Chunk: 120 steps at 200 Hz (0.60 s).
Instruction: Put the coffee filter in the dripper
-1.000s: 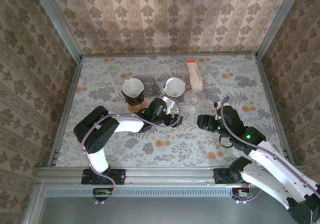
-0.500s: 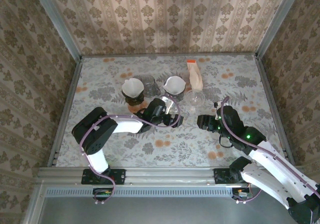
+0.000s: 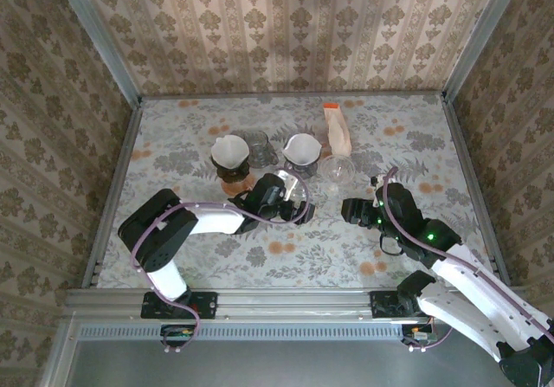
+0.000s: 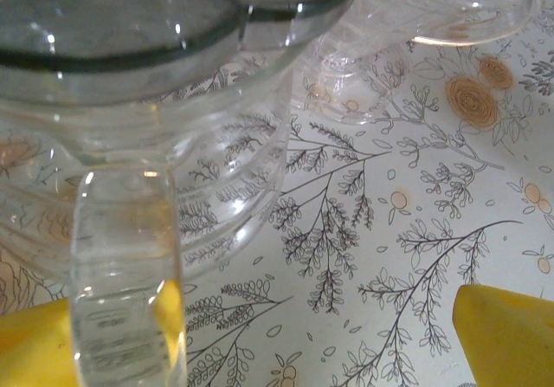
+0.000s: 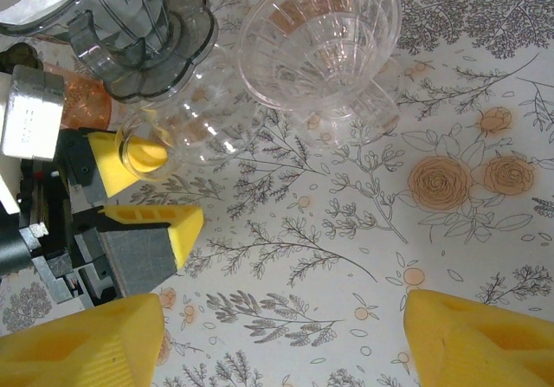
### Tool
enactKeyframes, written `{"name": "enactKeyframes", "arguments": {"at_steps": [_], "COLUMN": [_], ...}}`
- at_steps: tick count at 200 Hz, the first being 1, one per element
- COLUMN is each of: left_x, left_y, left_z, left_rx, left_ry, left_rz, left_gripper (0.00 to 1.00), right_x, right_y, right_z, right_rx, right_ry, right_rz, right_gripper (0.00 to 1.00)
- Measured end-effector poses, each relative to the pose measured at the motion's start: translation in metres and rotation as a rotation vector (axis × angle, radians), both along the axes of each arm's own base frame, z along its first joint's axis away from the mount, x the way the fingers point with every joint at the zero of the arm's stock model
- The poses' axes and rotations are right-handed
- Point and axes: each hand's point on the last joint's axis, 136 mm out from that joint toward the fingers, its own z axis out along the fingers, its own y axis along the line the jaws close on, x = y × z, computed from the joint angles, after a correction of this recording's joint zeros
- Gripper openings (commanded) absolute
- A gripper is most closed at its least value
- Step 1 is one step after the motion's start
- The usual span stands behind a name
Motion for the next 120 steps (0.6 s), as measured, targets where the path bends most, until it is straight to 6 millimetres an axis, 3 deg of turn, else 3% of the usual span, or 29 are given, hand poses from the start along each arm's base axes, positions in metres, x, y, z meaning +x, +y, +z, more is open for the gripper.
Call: {"name": "enactKeyframes", "arguments": {"at_steps": [79,120], "left_x": [0.002,-0.004], "left_y": [0.017,0.025], "left_z": [-0.012,-0.002], "left_rx": [0.057,0.053], "left_ry": [-0.017,-0.048], "left_rz": [0.061,0.084], "left_gripper": [1.0,1.0], "right_x": [0.0,-0.001], "right_y": [0.0,-0.001], "right_z": [0.0,0.004], "right_rx": [0.0,0.008], "right_ry": [0.0,-0.014], "right_rz": [0.0,-0.001], "right_gripper": [0.75,0.75]}}
